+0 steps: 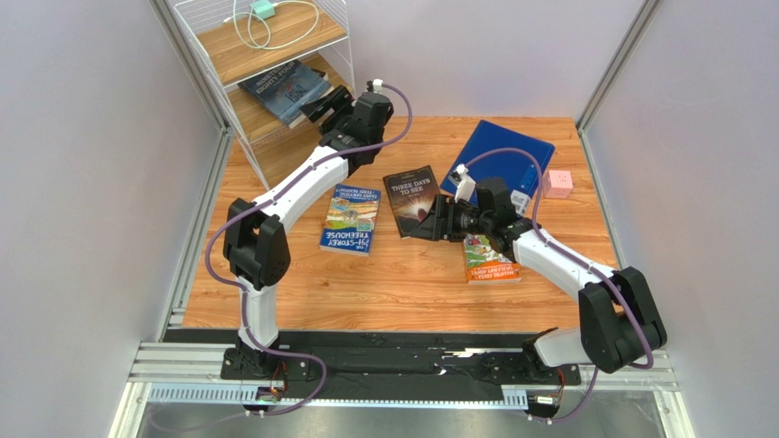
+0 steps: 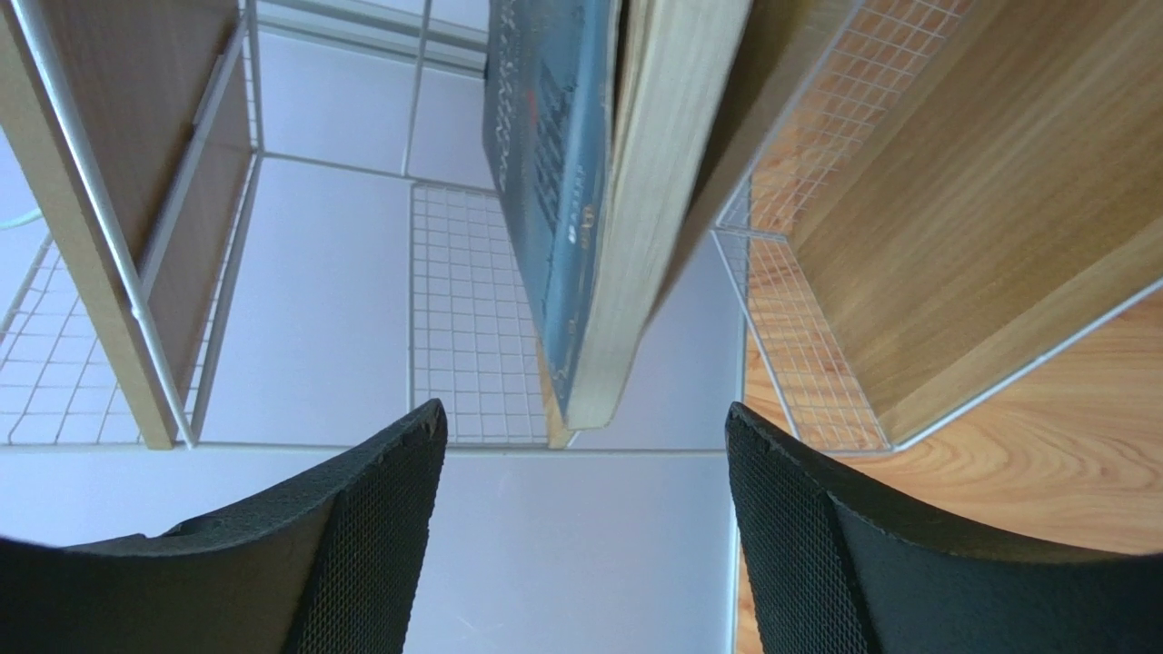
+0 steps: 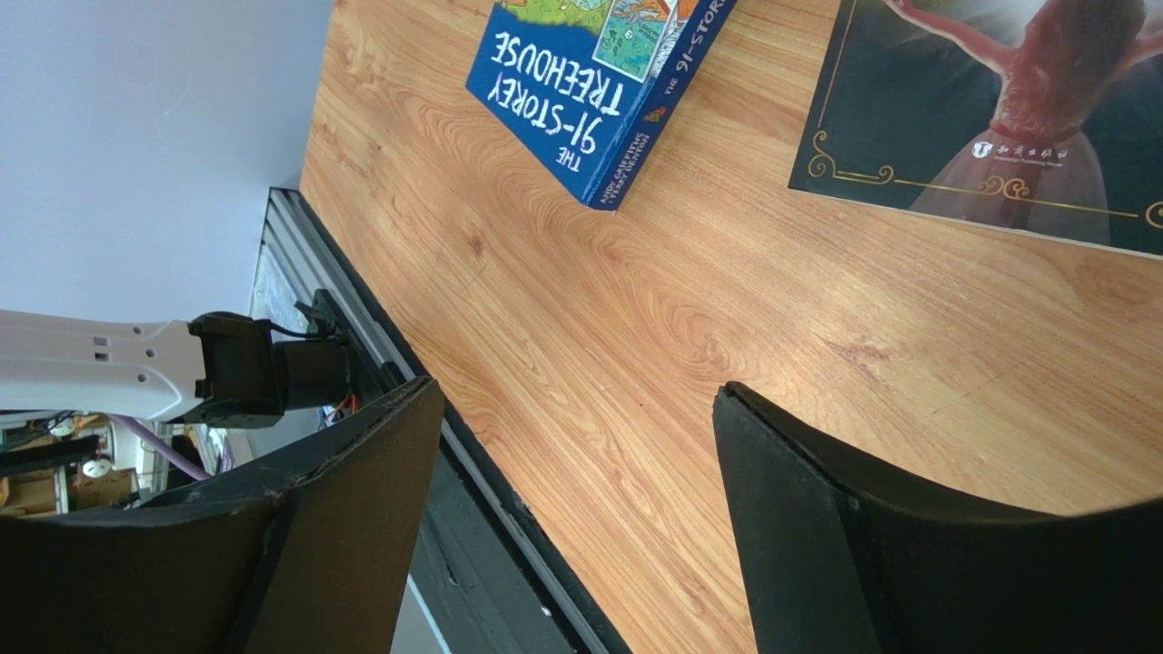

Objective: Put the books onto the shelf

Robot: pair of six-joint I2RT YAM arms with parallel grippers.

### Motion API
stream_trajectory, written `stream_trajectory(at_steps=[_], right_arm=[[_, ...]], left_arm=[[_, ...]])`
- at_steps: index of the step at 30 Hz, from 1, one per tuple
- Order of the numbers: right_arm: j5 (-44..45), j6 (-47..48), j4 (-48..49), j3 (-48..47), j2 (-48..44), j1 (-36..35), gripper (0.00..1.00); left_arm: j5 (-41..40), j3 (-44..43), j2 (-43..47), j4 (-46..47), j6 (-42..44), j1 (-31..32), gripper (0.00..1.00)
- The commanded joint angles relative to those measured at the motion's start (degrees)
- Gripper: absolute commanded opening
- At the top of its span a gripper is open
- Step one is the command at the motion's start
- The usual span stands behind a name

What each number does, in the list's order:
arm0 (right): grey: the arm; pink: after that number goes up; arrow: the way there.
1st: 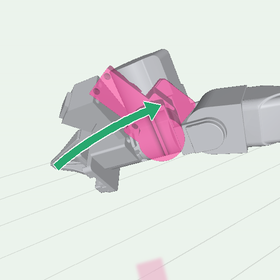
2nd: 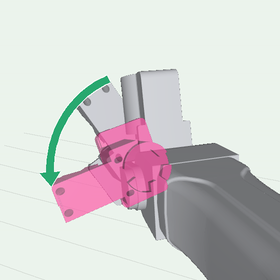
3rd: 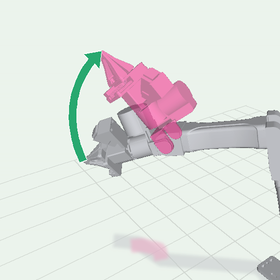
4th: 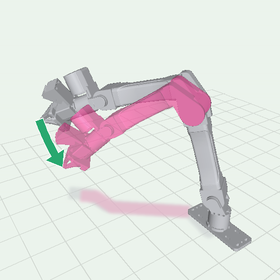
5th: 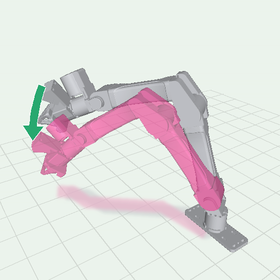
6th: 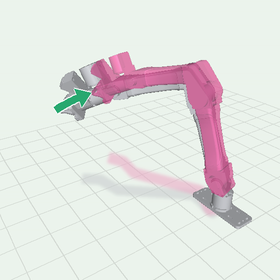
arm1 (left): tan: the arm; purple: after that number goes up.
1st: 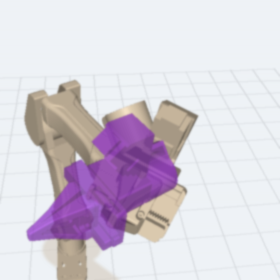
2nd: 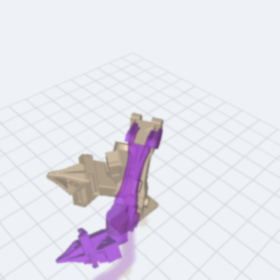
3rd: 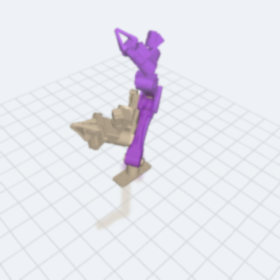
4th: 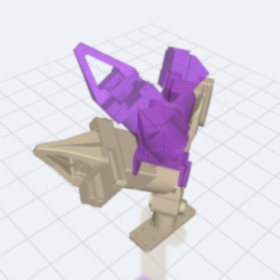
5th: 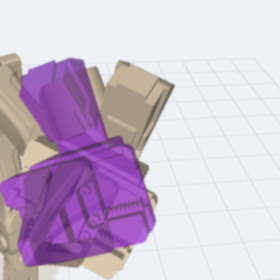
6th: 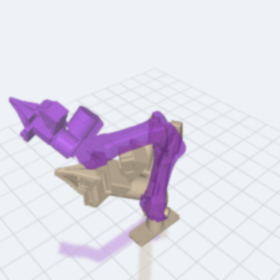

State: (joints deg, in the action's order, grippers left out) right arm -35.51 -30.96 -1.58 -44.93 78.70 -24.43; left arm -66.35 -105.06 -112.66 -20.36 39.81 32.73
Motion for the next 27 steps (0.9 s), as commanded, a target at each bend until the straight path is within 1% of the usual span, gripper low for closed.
stream_trajectory(at_steps=[1,3,7,11,16,22,23,24,25,26,27], right_arm=[[-0.8,1.7,1.1,-0.7,0.6,0.3,0.78],[-0.9,1.9,1.1,-0.7,0.6,0.4,0.78],[-0.7,2.3,0.8,-0.6,0.4,0.7,0.78],[-0.9,2.4,0.5,-1.0,0.6,0.9,0.78],[-1.0,2.4,0.4,-1.0,0.5,1.1,0.78],[-1.2,2.0,1.0,-0.8,0.9,0.9,0.78],[-1.3,1.9,1.1,-0.7,1.3,0.9,0.78],[-1.6,1.8,1.1,-0.7,1.4,1.0,0.78],[-1.7,1.5,1.1,-0.7,1.4,0.9,0.78],[-1.8,1.4,1.1,-0.5,1.5,0.9,0.78],[-2.0,1.4,1.1,-0.4,1.5,0.9,0.78]], left_arm=[[-0.9,-1.4,2.9,2.7,2.6,-2.5,0.80],[0.4,-2.4,2.7,0.0,0.5,-3.6,0.81],[2.2,-3.1,2.1,-0.6,0.8,-5.5,0.81],[4.3,-5.8,1.4,-3.5,-1.7,-7.0,0.81],[5.9,-8.8,-0.3,-7.1,-4.5,-7.4,0.81],[7.5,-9.9,0.5,-7.5,-6.1,-7.4,0.77],[7.8,-10.3,0.4,-7.5,-6.2,-7.5,0.68],[7.9,-10.8,0.3,-7.5,-6.0,-7.5,0.48],[7.2,-11.6,-0.1,-7.3,-5.8,-7.6,0.12],[6.3,-11.7,-0.9,-5.9,-4.8,-7.7,0.00],[6.1,-12.2,-1.3,-6.0,-4.7,-7.7,0.00]])
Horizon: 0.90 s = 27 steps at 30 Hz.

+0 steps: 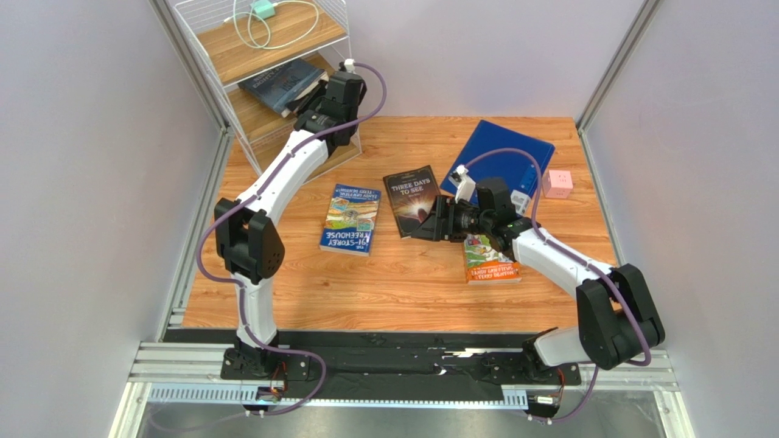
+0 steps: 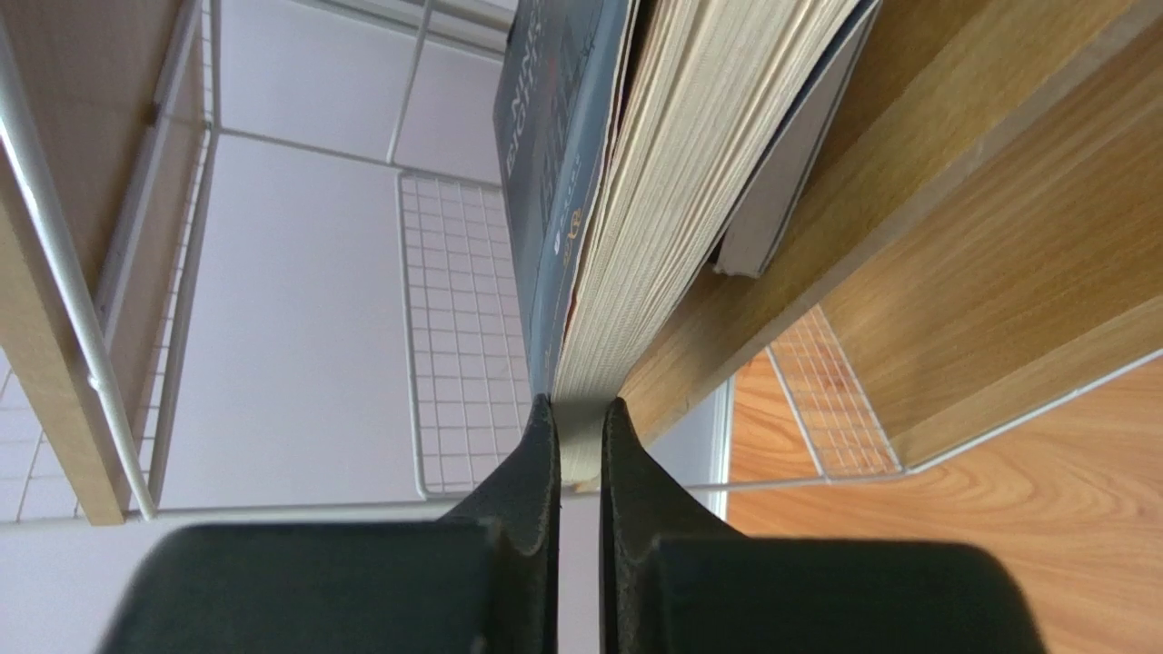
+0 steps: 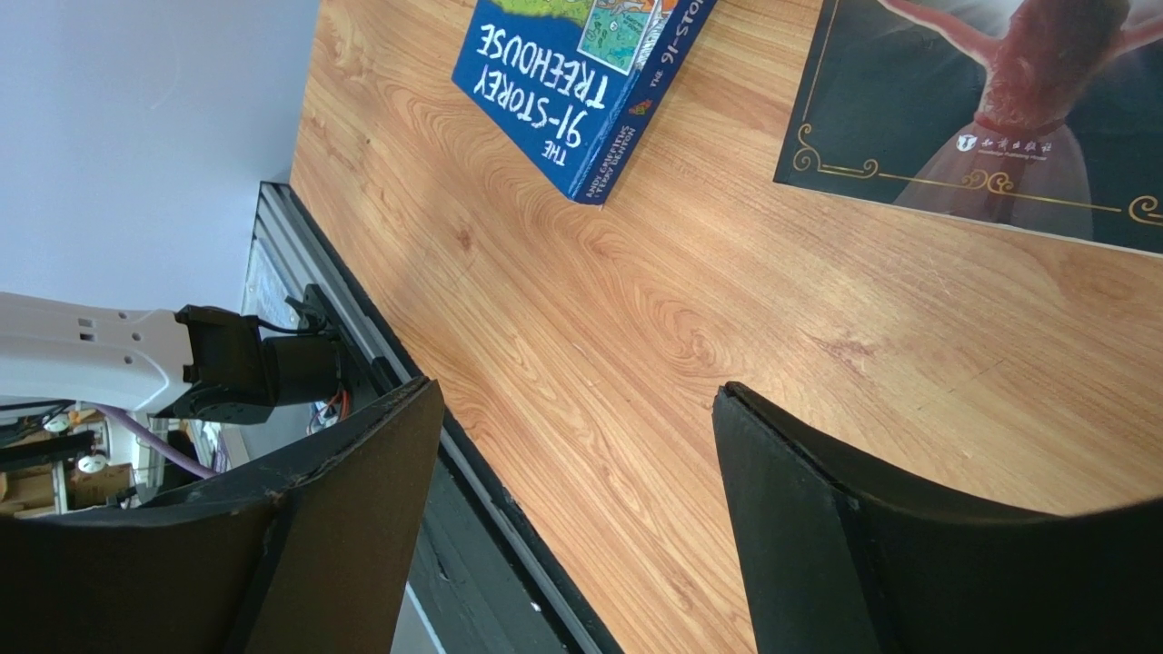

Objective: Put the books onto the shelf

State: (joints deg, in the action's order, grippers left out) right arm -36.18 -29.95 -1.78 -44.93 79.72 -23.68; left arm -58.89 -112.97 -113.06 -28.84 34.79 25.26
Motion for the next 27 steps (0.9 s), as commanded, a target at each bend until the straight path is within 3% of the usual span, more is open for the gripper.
stream_trajectory(at_steps=[1,17,25,27], right_arm=[[-1.3,0.4,2.9,-0.3,0.5,0.1,0.78],[-2.0,0.0,4.5,1.4,1.2,0.1,0.78],[-1.9,0.2,4.2,1.9,1.0,0.2,0.77],[-1.8,0.3,4.2,1.9,1.0,0.1,0.77]], left_arm=[[-1.4,-5.1,-1.3,2.4,0.2,-0.3,0.00],[-1.8,-17.3,-9.1,2.7,0.8,-0.4,0.00],[-2.0,-17.5,-12.3,1.3,-0.9,-0.4,0.00],[-2.2,-17.6,-12.6,-0.2,-2.1,-0.4,0.11]])
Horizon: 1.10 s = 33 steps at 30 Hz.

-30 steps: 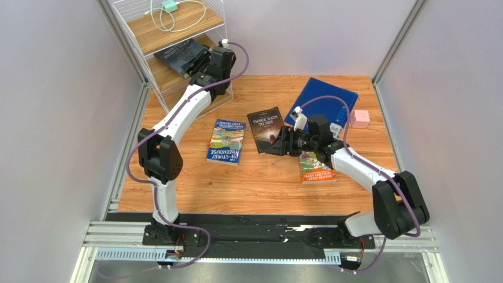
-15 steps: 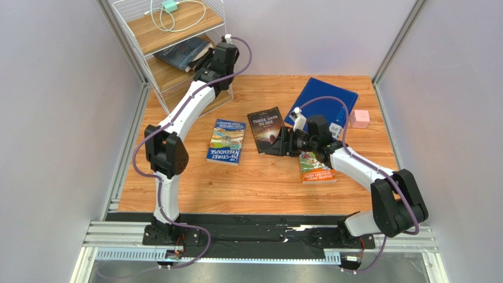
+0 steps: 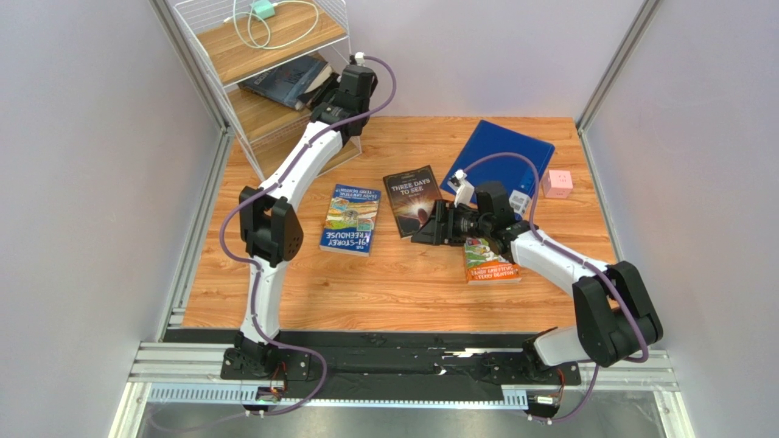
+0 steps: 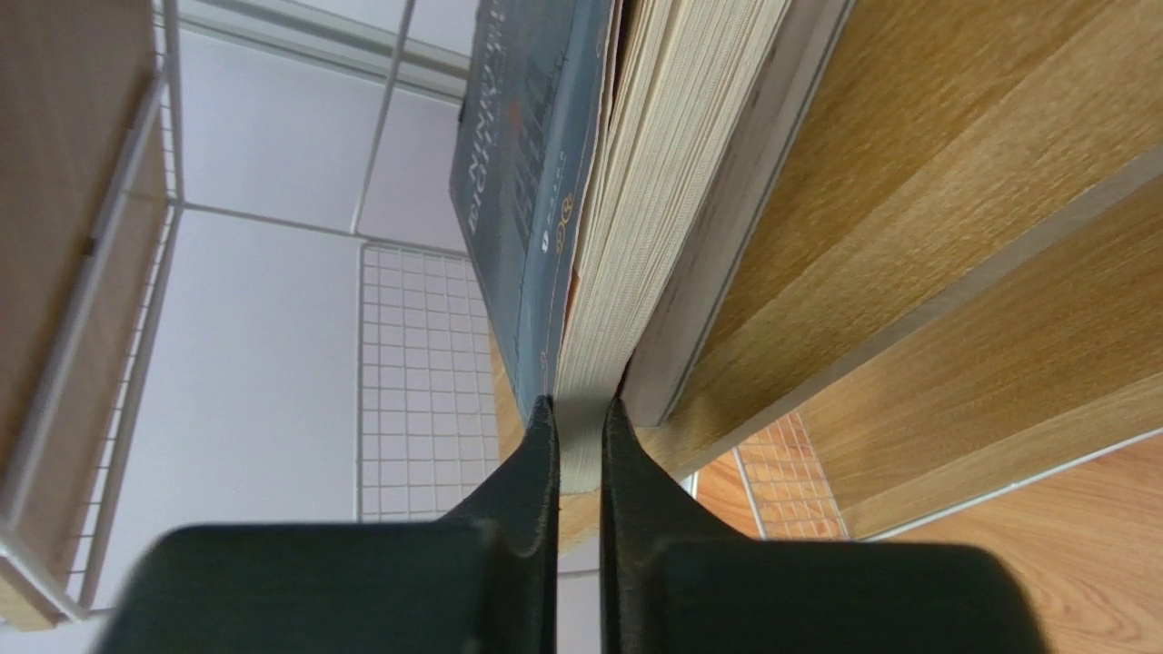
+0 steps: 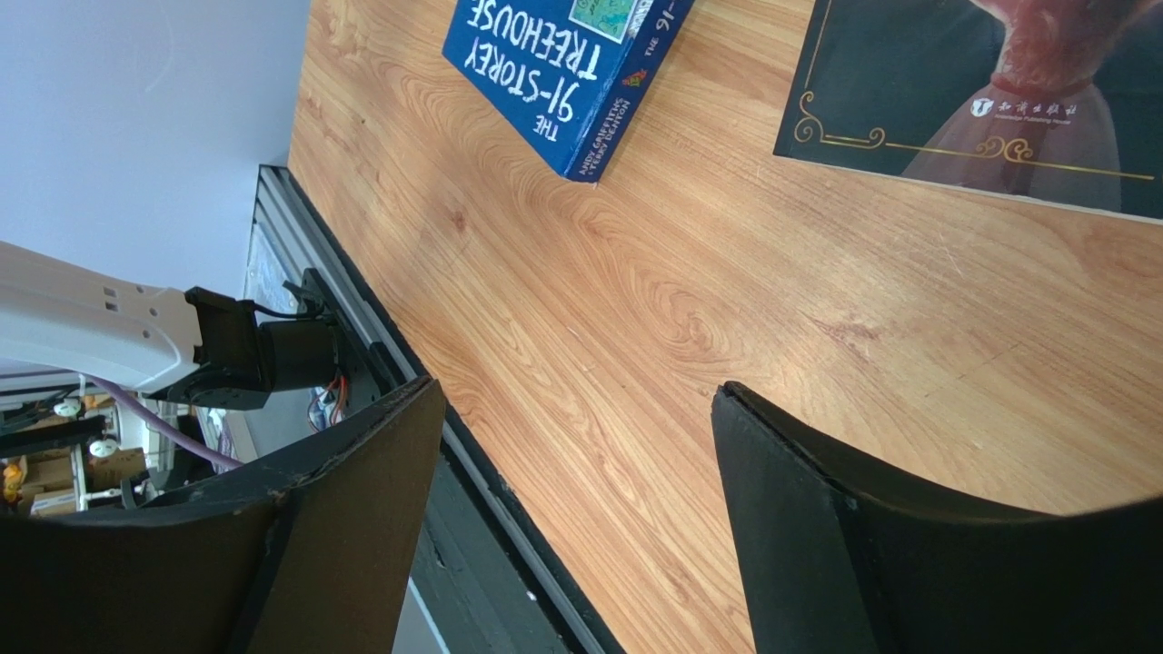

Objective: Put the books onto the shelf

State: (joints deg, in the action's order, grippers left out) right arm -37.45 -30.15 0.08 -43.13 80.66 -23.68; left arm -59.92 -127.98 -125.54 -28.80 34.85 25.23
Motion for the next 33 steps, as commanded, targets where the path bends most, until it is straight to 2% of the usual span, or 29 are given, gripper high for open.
stream_trajectory(at_steps=[1,4,5,8,10,15,23,26,30,33], right_arm=[[-0.5,0.5,2.4,0.2,0.1,0.1,0.77],[-0.5,0.2,2.8,0.3,0.1,0.2,0.77],[-0.6,-0.1,3.0,0.3,0.3,0.2,0.77],[-1.1,-0.4,3.7,0.4,0.5,0.1,0.77],[-1.3,-0.8,4.1,0.5,0.5,0.1,0.77],[-1.5,-1.4,5.0,1.1,0.2,0.1,0.77],[-2.1,-2.4,6.4,1.8,0.2,0.1,0.77],[-2.0,-2.6,6.7,1.8,0.2,0.2,0.77],[-1.0,-2.4,6.0,1.4,0.0,0.1,0.77],[0.0,-1.6,4.0,0.0,-0.2,0.1,0.77]], left_arm=[[-1.5,-2.4,-0.1,-0.3,-2.4,-0.4,0.16],[-2.6,-2.5,0.1,-2.0,-3.6,-0.4,0.46],[-2.7,-2.5,0.7,-2.2,-4.9,-0.4,0.76],[-2.2,-2.4,1.7,-3.6,-6.7,-0.4,0.94],[-1.6,-2.4,2.6,-4.8,-7.9,-0.3,0.98],[1.5,-0.9,5.1,-7.2,-11.2,0.7,0.98],[5.8,8.7,15.5,-6.6,-16.6,2.5,0.92],[7.1,13.4,19.4,-6.3,-17.4,4.4,0.91],[10.1,23.0,24.8,-7.5,-19.7,9.8,0.93],[18.8,25.8,27.4,-15.7,-30.9,11.8,0.94]])
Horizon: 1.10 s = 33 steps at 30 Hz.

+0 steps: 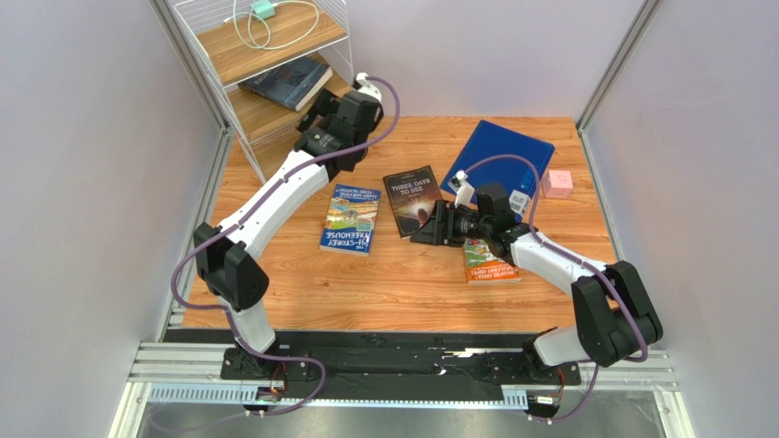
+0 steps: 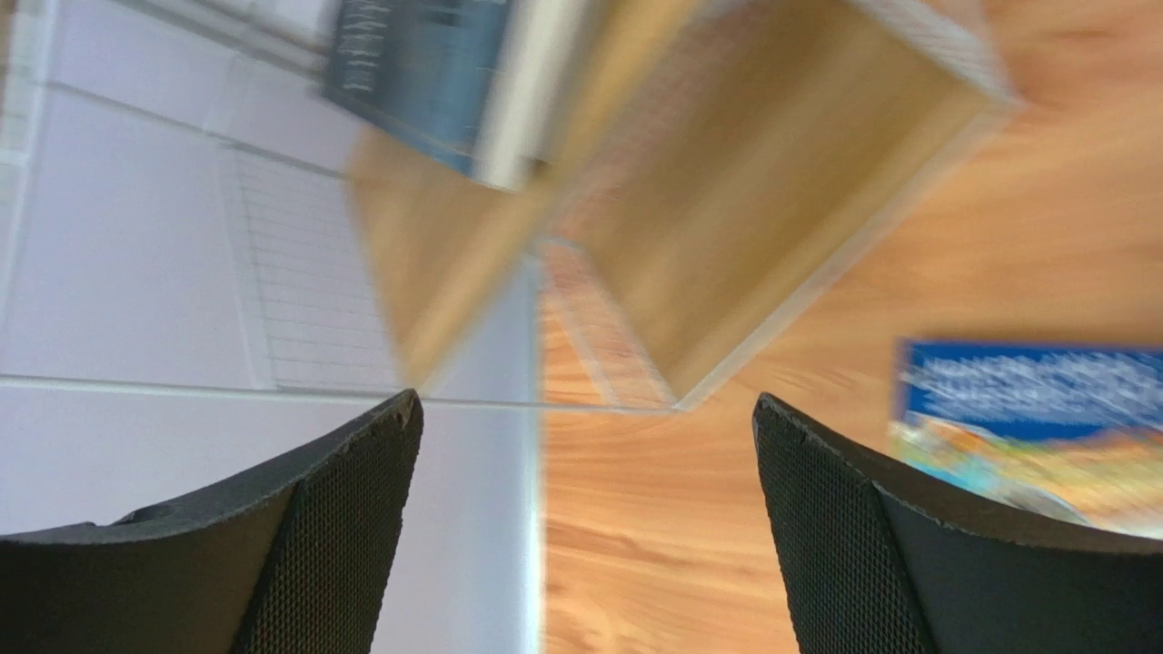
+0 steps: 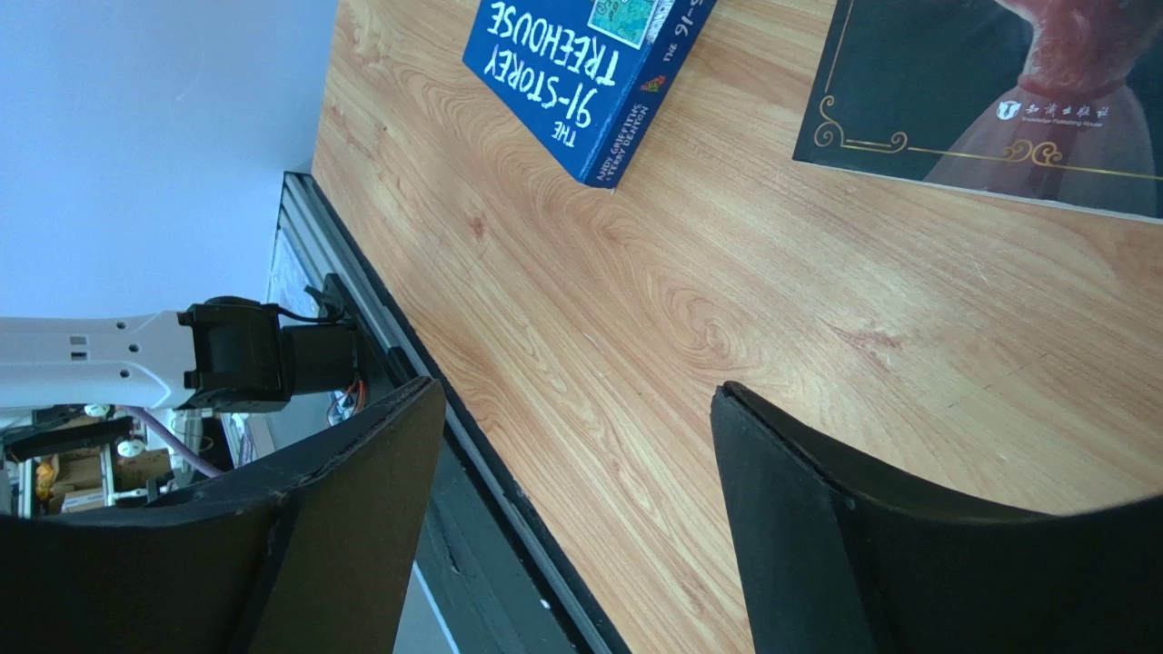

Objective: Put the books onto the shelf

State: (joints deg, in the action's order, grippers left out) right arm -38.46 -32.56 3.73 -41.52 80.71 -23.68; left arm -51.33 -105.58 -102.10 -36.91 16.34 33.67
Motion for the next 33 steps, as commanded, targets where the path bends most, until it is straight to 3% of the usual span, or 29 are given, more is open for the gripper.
stream_trajectory(at_steps=[1,2,5,8,12,17,23,26,28,29,30,31,33], right_arm=[[1.2,0.9,0.0,-2.5,-0.3,0.1,0.77],[1.4,0.8,-0.5,-2.8,-0.2,0.1,0.77],[2.5,0.7,-2.1,-4.3,0.2,0.1,0.78],[3.1,0.6,-2.8,-5.0,1.1,0.0,0.77],[6.6,0.4,-5.5,-5.3,2.5,0.1,0.77],[10.1,0.5,-8.6,-6.9,6.1,0.1,0.75],[16.1,4.2,-14.9,-12.8,10.6,1.5,0.74],[19.9,6.3,-16.5,-16.0,12.5,3.3,0.74],[22.2,7.9,-18.0,-18.2,14.8,4.8,0.74],[24.4,8.3,-18.3,-20.2,15.6,5.2,0.74],[25.3,8.9,-18.5,-21.0,17.4,5.7,0.74],[25.9,9.1,-18.3,-21.8,18.4,6.5,0.75],[26.2,9.3,-18.6,-24.0,21.3,7.2,0.75]], left_arm=[[14.5,4.7,5.2,-11.5,-20.0,3.3,0.94],[21.4,6.8,6.3,-11.7,-22.7,3.3,0.94],[31.0,18.0,10.9,-8.3,-32.8,3.3,0.93],[36.5,28.9,15.2,-3.2,-40.0,3.3,0.91],[39.1,41.6,19.4,2.0,-46.1,3.2,0.89],[41.2,50.1,24.3,5.4,-51.5,3.3,0.89],[56.9,60.0,29.2,21.1,-56.0,3.9,0.84],[61.2,64.3,29.6,33.5,-59.8,3.9,0.82],[61.6,62.7,26.4,36.6,-60.8,3.9,0.63],[61.5,60.1,24.7,37.5,-61.1,3.9,0.47],[61.5,58.2,20.8,37.5,-61.2,3.9,0.05],[61.1,56.1,18.6,37.2,-61.2,3.9,0.00],[60.0,49.4,11.8,32.3,-60.5,3.9,0.00]])
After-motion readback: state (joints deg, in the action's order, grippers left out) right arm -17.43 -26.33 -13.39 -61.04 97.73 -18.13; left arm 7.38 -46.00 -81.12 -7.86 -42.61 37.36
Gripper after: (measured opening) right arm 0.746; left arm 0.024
